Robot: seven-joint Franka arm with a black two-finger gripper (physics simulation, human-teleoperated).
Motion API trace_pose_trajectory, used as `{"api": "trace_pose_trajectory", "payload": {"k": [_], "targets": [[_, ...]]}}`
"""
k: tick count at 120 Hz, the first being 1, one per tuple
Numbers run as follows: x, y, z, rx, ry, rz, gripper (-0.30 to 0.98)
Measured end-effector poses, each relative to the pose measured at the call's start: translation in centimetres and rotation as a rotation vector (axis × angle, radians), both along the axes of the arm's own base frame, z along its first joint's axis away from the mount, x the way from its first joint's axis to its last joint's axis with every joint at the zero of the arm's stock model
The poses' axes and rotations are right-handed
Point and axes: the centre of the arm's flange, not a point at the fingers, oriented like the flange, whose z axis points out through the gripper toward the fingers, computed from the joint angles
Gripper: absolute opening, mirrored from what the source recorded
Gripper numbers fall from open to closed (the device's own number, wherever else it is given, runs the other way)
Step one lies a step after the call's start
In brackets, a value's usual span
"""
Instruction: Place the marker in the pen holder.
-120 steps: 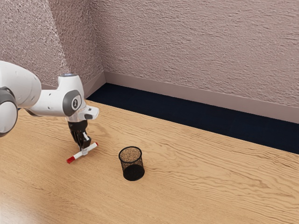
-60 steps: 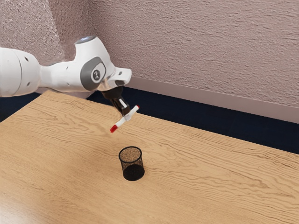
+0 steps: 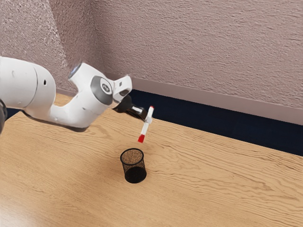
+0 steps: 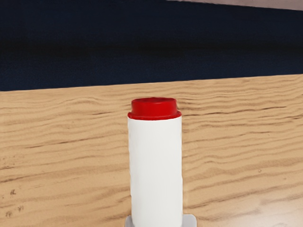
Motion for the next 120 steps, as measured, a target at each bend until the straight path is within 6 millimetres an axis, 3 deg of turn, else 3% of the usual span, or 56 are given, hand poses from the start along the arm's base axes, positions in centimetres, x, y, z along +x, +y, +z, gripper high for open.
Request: {"api": "trace_pose_trajectory", "payload": {"k": [21, 39, 53, 63, 83, 109, 120], "targets": [[-0.4, 0.6, 0.0, 0.093, -0.104, -0.049, -0.1], [-3.8, 1.4, 1.5, 0.124, -0.154, -0.083, -0.1], [-6.6, -0.6, 2.0, 0.121, -0.178, -0.133, -0.1], [-7.9, -1.7, 1.6, 0.125, -0.184, -0.161, -0.1], [-9.1, -1.7, 1.3, 0.146, -0.205, -0.183, -0.1], [-10.5, -2.6, -1.3, 0.18, -0.183, -0.226, -0.1], [-10.6, -3.1, -1.5, 0.189, -0.19, -0.247, 0.07]]}}
